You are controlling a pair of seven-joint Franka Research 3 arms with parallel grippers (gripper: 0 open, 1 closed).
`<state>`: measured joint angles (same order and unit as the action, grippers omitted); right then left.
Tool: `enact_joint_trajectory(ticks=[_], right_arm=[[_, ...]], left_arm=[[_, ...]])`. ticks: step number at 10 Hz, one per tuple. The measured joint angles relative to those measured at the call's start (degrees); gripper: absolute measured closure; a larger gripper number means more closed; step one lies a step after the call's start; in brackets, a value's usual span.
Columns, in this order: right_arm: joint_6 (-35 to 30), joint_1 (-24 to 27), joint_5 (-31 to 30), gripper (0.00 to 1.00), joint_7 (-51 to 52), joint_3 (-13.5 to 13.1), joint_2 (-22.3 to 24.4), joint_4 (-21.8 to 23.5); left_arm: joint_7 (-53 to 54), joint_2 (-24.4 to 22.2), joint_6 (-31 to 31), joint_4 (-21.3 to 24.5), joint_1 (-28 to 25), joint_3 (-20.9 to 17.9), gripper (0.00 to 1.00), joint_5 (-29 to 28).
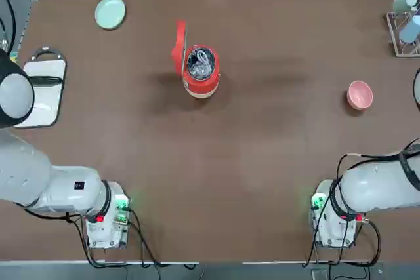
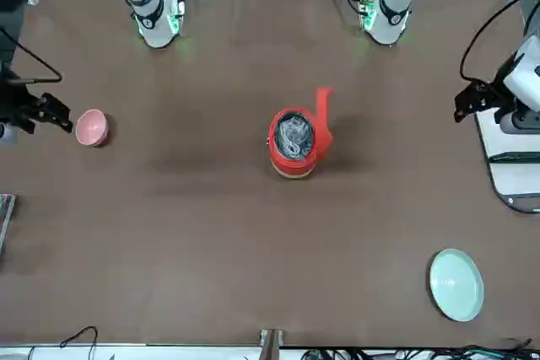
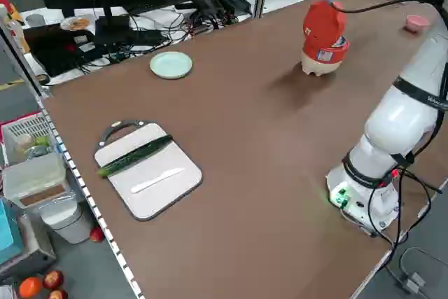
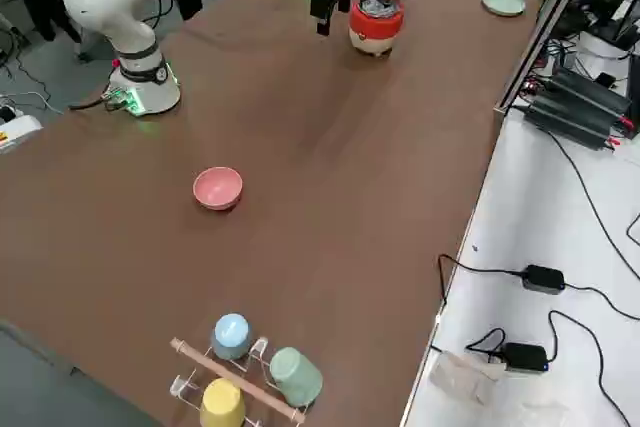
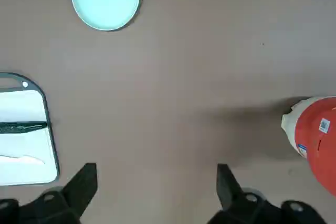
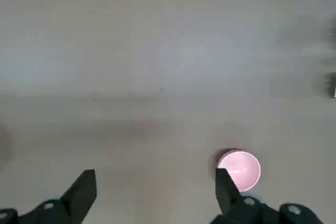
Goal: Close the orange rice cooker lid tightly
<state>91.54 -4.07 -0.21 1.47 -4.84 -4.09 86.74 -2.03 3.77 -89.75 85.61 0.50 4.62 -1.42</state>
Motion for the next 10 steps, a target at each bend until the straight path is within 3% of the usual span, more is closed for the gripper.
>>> enact_joint_trajectory(ticks=[4, 6, 9, 10], right_arm=[[0.0, 0.0, 0.0, 0.0, 0.0, 0.0, 0.0, 0.0], [0.0, 0.0, 0.0, 0.0, 0.0, 0.0, 0.0, 0.0], [-0.1, -0.1, 0.0, 0.0, 0.2, 0.1, -0.2, 0.1], [-0.1, -0.3, 0.4, 0.0, 1.1, 0.2, -0.4, 0.4]], left_arm=[[-2.8, 0.1, 1.3, 0.2, 0.1, 1.3, 0.0, 0.2], [-12.2, 1.4, 0.3, 1.0, 0.2, 3.3, 0.04, 3.4], [-24.1, 4.8, -9.0, 6.7, 1.1, 10.2, 0.5, 3.8], [-27.2, 5.9, -12.5, 8.9, 1.9, 11.5, 0.6, 3.8]])
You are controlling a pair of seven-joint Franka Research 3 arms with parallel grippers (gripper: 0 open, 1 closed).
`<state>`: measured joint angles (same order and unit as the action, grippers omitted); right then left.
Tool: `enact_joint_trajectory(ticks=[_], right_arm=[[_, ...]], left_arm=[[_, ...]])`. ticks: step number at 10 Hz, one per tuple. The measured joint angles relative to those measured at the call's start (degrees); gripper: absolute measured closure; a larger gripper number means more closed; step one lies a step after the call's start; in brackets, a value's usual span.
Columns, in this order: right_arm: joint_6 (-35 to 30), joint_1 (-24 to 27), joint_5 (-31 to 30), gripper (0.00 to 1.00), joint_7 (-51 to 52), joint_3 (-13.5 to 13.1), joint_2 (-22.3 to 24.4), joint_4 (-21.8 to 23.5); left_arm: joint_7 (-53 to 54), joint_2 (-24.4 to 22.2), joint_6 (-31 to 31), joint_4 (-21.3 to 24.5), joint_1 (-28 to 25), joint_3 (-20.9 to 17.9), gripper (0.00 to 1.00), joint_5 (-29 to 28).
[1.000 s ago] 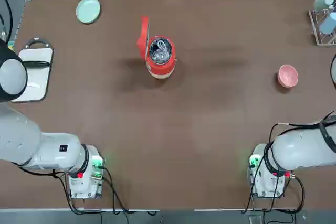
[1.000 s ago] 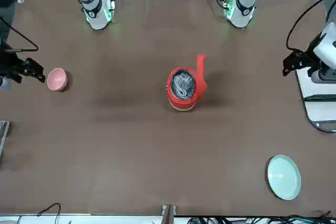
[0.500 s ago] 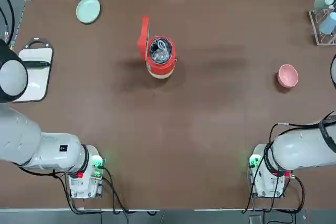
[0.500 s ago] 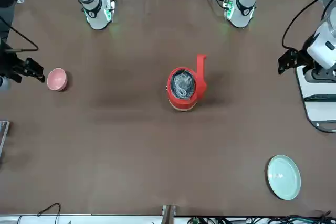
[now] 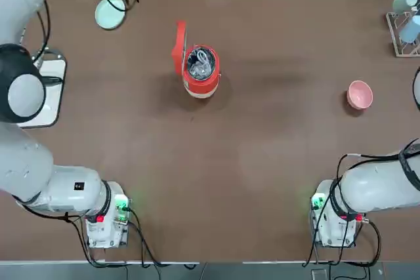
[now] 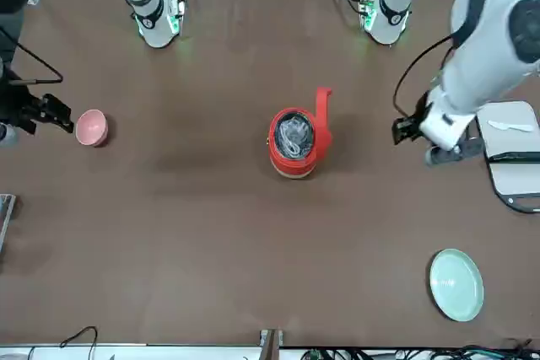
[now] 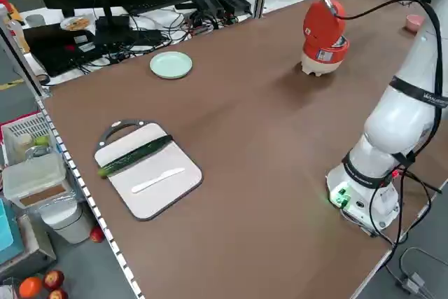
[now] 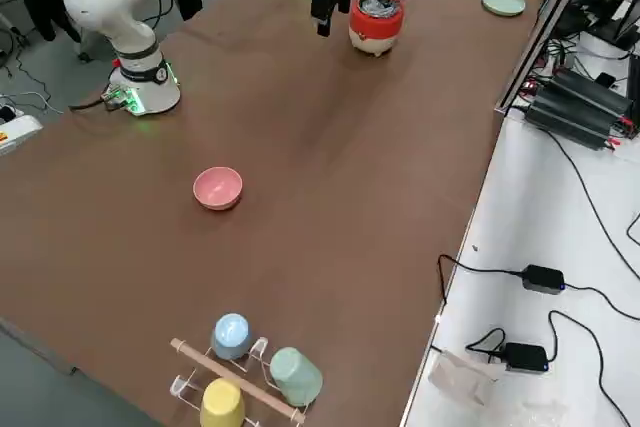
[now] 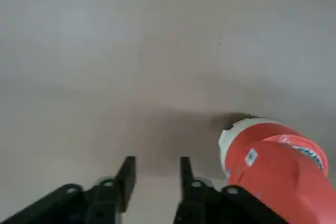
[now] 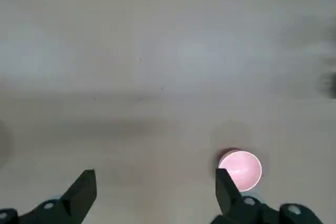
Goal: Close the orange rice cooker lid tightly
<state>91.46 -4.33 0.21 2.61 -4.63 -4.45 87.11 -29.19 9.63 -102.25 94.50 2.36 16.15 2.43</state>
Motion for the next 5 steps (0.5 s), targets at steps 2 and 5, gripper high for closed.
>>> enact_joint_trajectory(ticks=[2, 5], right_arm=[[0.1, -0.7, 2.0, 0.0, 4.0, 0.3, -0.9, 0.9], [2.5, -0.4, 6.5, 0.0, 22.3, 0.0, -3.7, 1.8]], left_arm=[[-2.4, 1.4, -7.7, 6.3, 2.1, 0.8, 0.72, 0.0], [-9.4, 1.7, -13.2, 13.0, 6.8, 2.0, 0.99, 0.0]])
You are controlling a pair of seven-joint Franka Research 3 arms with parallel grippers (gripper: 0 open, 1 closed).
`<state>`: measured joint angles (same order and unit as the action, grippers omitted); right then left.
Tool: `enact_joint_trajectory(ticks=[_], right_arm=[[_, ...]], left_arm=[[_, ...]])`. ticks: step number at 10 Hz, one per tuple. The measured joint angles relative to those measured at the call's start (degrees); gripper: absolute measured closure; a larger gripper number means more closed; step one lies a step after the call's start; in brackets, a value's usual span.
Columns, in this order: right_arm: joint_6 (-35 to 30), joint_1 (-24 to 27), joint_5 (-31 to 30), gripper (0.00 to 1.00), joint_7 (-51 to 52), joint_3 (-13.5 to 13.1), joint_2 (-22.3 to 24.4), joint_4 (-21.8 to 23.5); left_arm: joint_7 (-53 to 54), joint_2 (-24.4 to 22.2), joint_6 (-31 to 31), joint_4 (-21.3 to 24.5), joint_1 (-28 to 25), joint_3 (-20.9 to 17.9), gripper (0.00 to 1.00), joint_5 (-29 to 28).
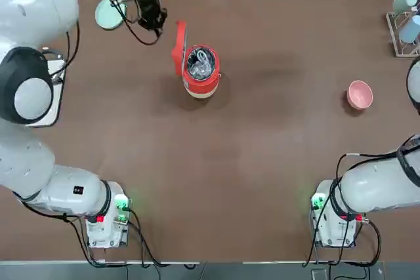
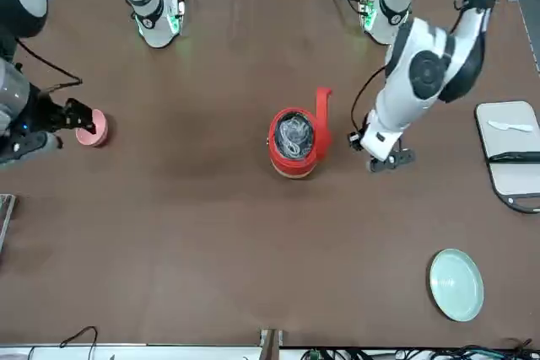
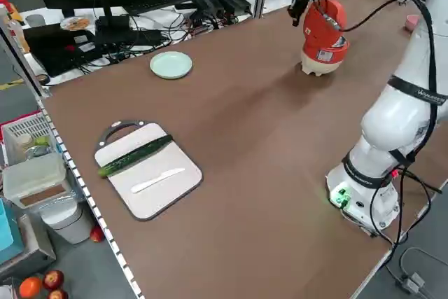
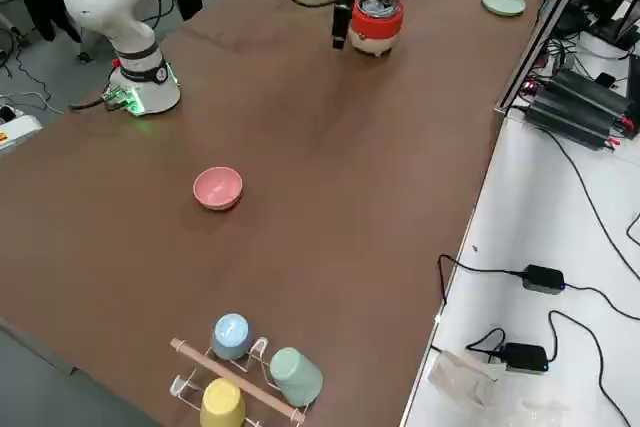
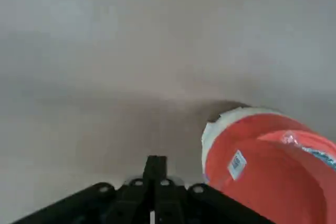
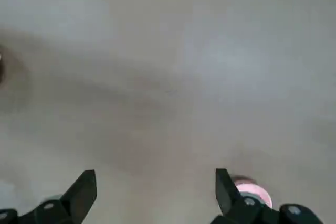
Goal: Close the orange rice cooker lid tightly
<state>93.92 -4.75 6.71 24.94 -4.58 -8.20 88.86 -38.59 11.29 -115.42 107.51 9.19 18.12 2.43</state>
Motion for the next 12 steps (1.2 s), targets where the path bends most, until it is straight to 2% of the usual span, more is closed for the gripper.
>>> enact_joint_trajectory(ticks=[2, 5, 6, 9, 11, 12], right_arm=[[2.8, 1.2, 2.8, 0.0, 15.0, -0.2, -1.8, 1.1], [3.7, 3.7, 6.9, 0.0, 25.2, -0.4, -3.4, 1.1], [4.5, 4.7, 10.6, 0.0, 31.0, -0.4, -4.1, 1.5], [11.2, 7.3, 27.6, 0.0, 57.2, -0.5, -10.8, 4.8], [16.3, 6.2, 42.6, 0.0, 76.0, 0.2, -16.4, 7.7], [18.2, 4.8, 52.1, 0.0, 85.9, 0.4, -19.2, 9.9]], left_arm=[[-6.6, -0.6, -0.1, 0.1, 4.2, 0.3, 0.99, 0.0], [-12.8, -1.9, -0.1, 0.1, 7.5, 0.5, 0.99, 0.0], [-15.5, -1.8, -0.1, 0.2, 9.1, 0.5, 0.99, -0.8], [-23.9, 0.2, -3.6, 0.4, 13.5, 0.6, 0.99, -2.9], [-27.1, 3.5, -7.2, -0.8, 14.8, 0.6, 0.99, -2.9], [-28.1, 5.3, -8.7, -1.8, 15.0, 0.6, 0.99, -3.1]])
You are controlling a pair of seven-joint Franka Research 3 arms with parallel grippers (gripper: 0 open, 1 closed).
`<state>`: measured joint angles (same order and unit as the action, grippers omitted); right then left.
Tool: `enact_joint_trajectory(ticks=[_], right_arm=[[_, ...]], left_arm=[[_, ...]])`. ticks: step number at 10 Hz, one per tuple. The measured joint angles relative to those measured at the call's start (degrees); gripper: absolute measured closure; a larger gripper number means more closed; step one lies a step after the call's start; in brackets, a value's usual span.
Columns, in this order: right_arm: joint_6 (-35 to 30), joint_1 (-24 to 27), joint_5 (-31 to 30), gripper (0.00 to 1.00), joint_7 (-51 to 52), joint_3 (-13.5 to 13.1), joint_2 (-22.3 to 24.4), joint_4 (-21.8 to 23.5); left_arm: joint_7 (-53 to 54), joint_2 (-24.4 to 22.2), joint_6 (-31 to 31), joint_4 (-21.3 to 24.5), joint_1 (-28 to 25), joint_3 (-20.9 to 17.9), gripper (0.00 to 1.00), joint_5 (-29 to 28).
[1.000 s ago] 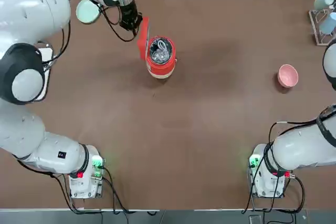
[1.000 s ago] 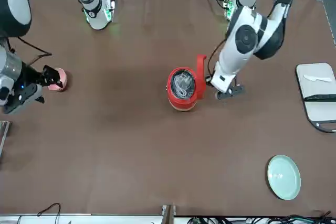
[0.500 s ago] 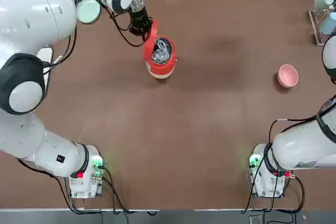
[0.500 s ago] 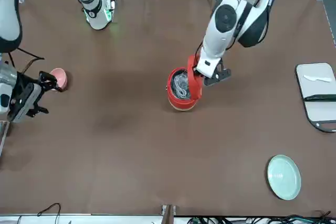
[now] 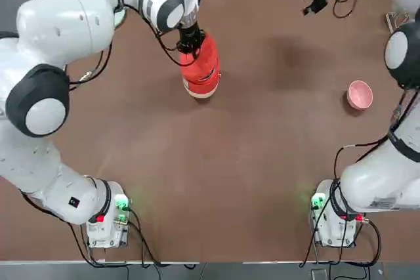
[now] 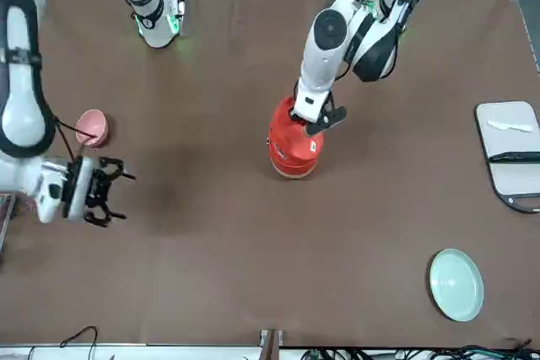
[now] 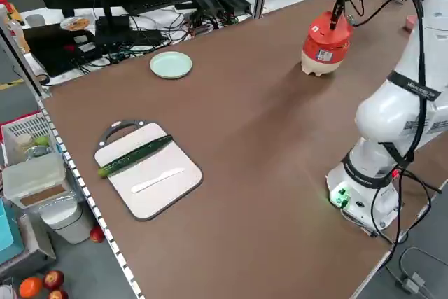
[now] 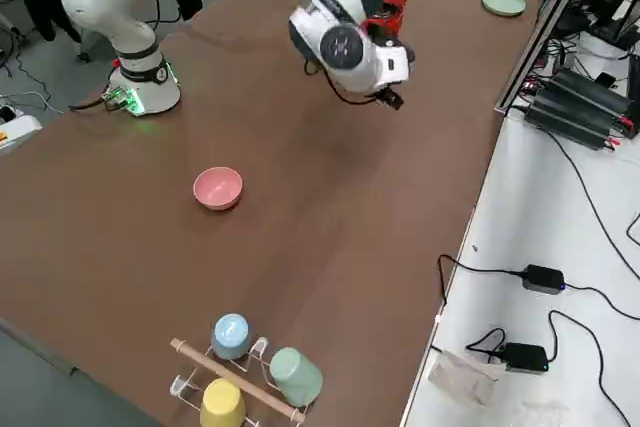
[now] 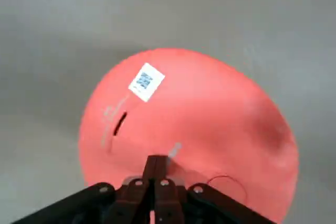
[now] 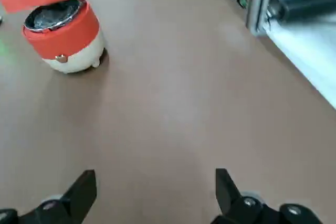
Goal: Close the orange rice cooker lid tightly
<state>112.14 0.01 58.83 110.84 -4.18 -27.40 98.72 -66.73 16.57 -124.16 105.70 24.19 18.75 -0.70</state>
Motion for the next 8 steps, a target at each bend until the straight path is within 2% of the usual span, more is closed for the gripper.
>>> enact_joint_trajectory(ticks=[1, 2, 4, 5, 6, 8], right_arm=[[1.0, -1.6, 9.2, 0.0, 9.2, 0.6, -2.8, 2.1], [1.6, -2.4, 15.7, 0.0, 15.3, 2.3, -5.3, 3.7], [2.0, -2.4, 23.0, 0.0, 19.1, 7.1, -6.8, 4.7], [2.0, -2.5, 28.5, 0.0, 22.3, 8.7, -6.8, 5.8], [2.0, -2.8, 33.3, 0.0, 26.5, 9.9, -6.9, 7.8], [1.7, -3.0, 37.4, 0.0, 30.8, 11.3, -7.1, 11.7]], left_arm=[[-1.2, 1.5, -1.4, -0.7, 0.0, 0.0, 0.99, -1.1], [-2.7, 2.9, -2.6, -1.0, 0.1, 0.0, 0.99, -2.8], [-5.7, 3.9, -3.1, -1.6, 0.8, 0.2, 0.99, -6.0], [-6.4, 3.9, -3.0, -1.6, 1.0, 0.2, 0.99, -6.8], [-6.5, 3.9, -3.0, -1.6, 1.0, 0.2, 0.99, -6.9], [-6.5, 4.0, -1.6, -3.0, 0.7, 0.1, 0.96, -6.9]])
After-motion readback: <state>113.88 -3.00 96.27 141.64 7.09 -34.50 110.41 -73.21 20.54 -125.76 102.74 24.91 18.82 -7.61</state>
